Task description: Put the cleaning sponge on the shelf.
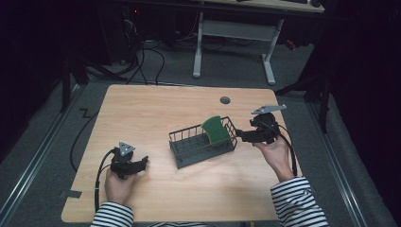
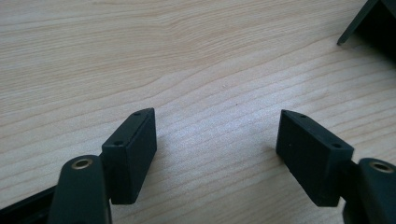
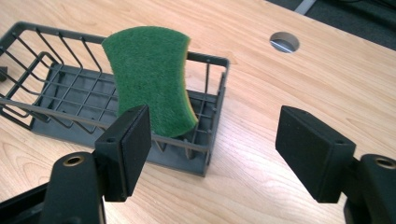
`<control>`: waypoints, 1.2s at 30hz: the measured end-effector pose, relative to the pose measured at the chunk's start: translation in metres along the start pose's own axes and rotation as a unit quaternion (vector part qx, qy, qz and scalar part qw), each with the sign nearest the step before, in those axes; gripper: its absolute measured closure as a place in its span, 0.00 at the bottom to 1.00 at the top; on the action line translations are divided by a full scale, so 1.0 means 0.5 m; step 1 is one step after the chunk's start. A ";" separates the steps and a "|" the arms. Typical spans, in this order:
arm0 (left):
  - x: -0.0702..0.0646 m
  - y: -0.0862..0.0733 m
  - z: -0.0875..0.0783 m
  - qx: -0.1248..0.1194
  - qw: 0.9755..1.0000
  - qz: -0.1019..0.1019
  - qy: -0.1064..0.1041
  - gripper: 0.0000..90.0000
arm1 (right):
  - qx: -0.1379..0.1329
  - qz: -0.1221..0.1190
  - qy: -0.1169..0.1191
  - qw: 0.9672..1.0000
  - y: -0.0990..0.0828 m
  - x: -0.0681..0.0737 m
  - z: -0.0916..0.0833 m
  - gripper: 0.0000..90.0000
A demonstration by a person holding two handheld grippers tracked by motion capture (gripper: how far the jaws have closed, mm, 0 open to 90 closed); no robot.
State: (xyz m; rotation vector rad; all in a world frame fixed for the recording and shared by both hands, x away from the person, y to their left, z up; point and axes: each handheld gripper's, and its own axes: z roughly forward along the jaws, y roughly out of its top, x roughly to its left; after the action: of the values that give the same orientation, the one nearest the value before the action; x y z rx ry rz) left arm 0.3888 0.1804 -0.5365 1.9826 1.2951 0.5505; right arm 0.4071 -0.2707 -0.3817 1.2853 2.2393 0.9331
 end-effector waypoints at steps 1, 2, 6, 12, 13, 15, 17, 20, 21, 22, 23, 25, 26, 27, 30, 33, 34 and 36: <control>0.000 0.000 0.000 0.000 1.000 0.000 0.000 0.33 | -0.005 0.005 0.000 1.000 -0.004 -0.003 -0.007 0.31; 0.000 0.000 0.000 0.000 1.000 0.000 0.000 0.33 | -0.008 0.008 0.000 1.000 -0.009 -0.006 -0.012 0.31; 0.000 0.000 0.000 0.000 1.000 0.001 0.000 0.33 | -0.004 0.018 -0.005 1.000 -0.031 -0.017 -0.023 0.32; 0.000 0.000 0.000 0.001 1.000 0.001 0.001 0.33 | -0.020 0.032 -0.007 0.999 -0.066 -0.027 -0.040 0.36; -0.001 0.000 0.000 0.000 1.000 0.001 0.001 0.33 | -0.020 0.035 -0.007 0.999 -0.074 -0.029 -0.041 0.36; -0.001 0.000 0.000 0.000 1.000 0.001 0.001 0.33 | -0.014 0.038 -0.009 0.999 -0.087 -0.032 -0.042 0.36; -0.001 0.000 0.000 0.001 1.000 0.002 0.001 0.33 | -0.019 0.044 -0.008 0.999 -0.101 -0.035 -0.044 0.36; -0.001 0.000 0.000 0.001 1.000 0.002 0.001 0.33 | -0.018 0.052 -0.008 0.998 -0.119 -0.039 -0.046 0.37; -0.001 0.000 0.000 0.001 1.000 0.002 0.002 0.33 | -0.019 0.057 -0.006 0.998 -0.125 -0.040 -0.048 0.37; -0.001 0.000 0.000 0.000 1.000 0.002 0.002 0.33 | -0.020 0.059 -0.005 0.998 -0.131 -0.042 -0.048 0.38; -0.001 0.000 0.000 0.001 1.000 0.002 0.001 0.33 | -0.018 0.061 -0.006 0.998 -0.136 -0.042 -0.049 0.38; -0.001 0.000 0.000 0.001 1.000 0.002 0.001 0.33 | -0.019 0.066 -0.005 0.998 -0.147 -0.044 -0.049 0.38; -0.001 0.000 0.000 0.001 1.000 0.002 0.001 0.33 | -0.018 0.067 -0.004 0.998 -0.152 -0.045 -0.049 0.38; -0.001 0.000 0.000 0.001 1.000 0.002 0.001 0.33 | -0.017 0.071 -0.004 0.997 -0.157 -0.046 -0.048 0.38; -0.001 0.000 0.000 0.001 1.000 0.002 0.001 0.33 | -0.015 0.079 -0.004 0.997 -0.174 -0.047 -0.044 0.38; -0.001 0.000 0.000 0.001 1.000 0.002 0.002 0.33 | -0.014 0.086 -0.006 0.996 -0.191 -0.049 -0.038 0.39; -0.001 0.000 0.000 0.000 1.000 0.002 0.002 0.33 | -0.013 0.088 -0.005 0.996 -0.196 -0.050 -0.035 0.39; -0.001 0.000 0.000 0.001 1.000 0.002 0.002 0.33 | -0.012 0.092 -0.007 0.996 -0.207 -0.050 -0.028 0.39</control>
State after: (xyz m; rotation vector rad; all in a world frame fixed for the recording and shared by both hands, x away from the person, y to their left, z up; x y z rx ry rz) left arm 0.3887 0.1798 -0.5366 1.9869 1.2940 0.5559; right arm 0.3486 -0.3343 -0.4457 1.5032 2.1198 1.0081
